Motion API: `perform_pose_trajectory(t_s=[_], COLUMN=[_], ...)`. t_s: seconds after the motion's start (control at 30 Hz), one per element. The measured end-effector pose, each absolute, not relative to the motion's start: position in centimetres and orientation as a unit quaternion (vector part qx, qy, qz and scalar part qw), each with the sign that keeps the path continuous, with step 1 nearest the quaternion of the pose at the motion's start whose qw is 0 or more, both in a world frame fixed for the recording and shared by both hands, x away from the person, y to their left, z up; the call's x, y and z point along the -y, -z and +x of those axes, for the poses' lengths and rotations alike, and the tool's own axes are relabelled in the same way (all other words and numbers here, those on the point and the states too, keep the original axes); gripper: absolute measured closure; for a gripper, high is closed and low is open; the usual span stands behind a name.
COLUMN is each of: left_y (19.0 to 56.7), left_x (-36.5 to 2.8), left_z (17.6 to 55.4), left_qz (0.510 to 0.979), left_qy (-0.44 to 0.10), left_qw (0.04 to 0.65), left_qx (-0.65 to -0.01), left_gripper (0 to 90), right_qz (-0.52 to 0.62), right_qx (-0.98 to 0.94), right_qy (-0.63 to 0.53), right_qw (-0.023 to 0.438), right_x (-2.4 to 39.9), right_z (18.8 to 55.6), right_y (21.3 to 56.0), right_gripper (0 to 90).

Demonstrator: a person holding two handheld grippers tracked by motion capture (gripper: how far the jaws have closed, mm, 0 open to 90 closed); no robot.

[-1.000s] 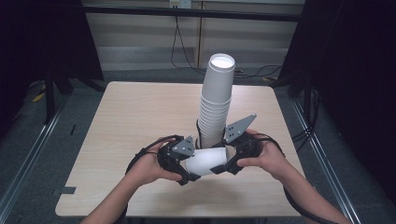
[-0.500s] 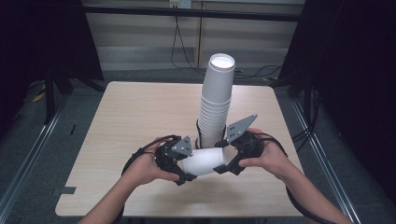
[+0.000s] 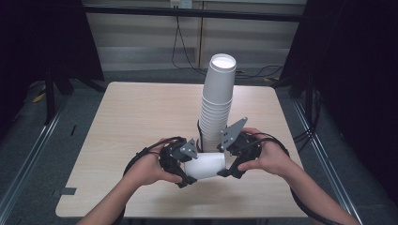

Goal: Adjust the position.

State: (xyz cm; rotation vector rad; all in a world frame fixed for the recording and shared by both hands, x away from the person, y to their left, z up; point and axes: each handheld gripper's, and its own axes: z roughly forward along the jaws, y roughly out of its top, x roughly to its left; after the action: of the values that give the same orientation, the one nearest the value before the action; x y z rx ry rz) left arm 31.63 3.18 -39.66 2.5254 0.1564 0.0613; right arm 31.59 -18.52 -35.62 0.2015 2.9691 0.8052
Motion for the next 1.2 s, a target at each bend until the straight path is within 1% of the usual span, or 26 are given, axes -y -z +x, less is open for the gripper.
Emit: perform_pose_trajectory(t_s=[0.13,0.3,0.53,0.9,0.93,1.0,1.2], left_y=[39.6,39.8,39.6,39.7,39.6,39.7,39.7], left_x=[-3.0,-2.7,-2.2,-2.0,-2.1,-2.0,-1.9], left_z=[31.7,31.6,31.6,31.6,31.7,31.6,31.6], left_qz=[0.955,0.958,0.964,0.963,0.965,0.963,0.965], left_qy=[-0.019,-0.014,-0.012,-0.013,-0.019,-0.016,-0.012], left_qw=[0.290,0.280,0.262,0.265,0.259,0.266,0.259], left_qx=[-0.052,-0.058,-0.049,-0.050,-0.041,-0.050,-0.041], left_gripper=[13.5,13.5,13.5,13.3,13.3,13.3,13.3], right_qz=[0.055,0.050,0.039,0.033,0.037,0.033,0.026], right_qx=[-0.967,-0.970,-0.978,-0.983,-0.984,-0.985,-0.986], right_qy=[-0.245,-0.235,-0.204,-0.177,-0.171,-0.166,-0.162], right_qw=[0.038,0.034,0.027,0.026,0.025,0.024,0.025], right_x=[18.2,17.8,16.9,16.1,16.0,15.9,15.5], right_z=[31.4,31.4,31.1,31.0,31.0,30.9,31.0], right_y=[35.5,35.4,35.7,36.2,36.2,36.2,36.1], right_gripper=[14.3,14.3,14.4,16.2,16.2,16.7,18.9])
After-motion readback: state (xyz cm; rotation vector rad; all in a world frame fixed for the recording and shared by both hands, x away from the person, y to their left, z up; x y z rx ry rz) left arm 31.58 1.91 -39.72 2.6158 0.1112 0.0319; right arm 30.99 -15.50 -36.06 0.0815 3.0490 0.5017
